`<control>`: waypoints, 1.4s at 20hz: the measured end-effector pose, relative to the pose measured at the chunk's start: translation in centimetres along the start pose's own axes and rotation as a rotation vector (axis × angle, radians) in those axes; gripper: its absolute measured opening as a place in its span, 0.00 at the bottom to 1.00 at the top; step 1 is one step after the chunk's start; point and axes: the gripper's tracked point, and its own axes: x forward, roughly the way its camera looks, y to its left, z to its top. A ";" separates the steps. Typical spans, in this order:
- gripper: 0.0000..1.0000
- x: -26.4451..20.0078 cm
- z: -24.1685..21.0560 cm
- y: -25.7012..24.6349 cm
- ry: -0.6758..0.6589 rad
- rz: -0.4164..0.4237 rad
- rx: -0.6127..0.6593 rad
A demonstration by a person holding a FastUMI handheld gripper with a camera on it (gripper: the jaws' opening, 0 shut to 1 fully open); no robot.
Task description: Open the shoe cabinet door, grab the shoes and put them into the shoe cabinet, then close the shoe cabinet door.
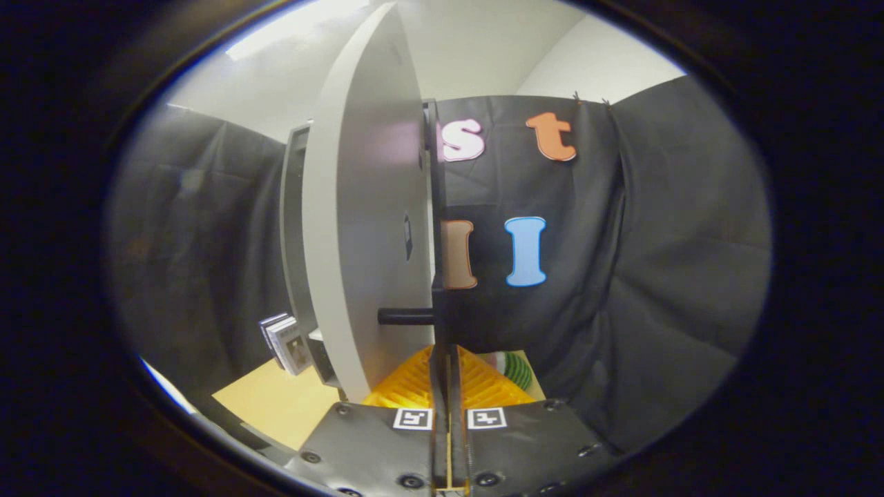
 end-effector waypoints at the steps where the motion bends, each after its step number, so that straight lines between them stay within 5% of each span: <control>1: 0.05 -0.1 -0.1 0.0 -0.004 -0.007 -0.011; 17: 0.06 -8.1 -1.0 3.5 -0.011 -0.227 0.017; 23: 0.10 -4.2 -6.3 12.9 0.061 -0.195 0.029; 28: 0.15 0.4 -13.2 18.2 0.184 -0.217 0.191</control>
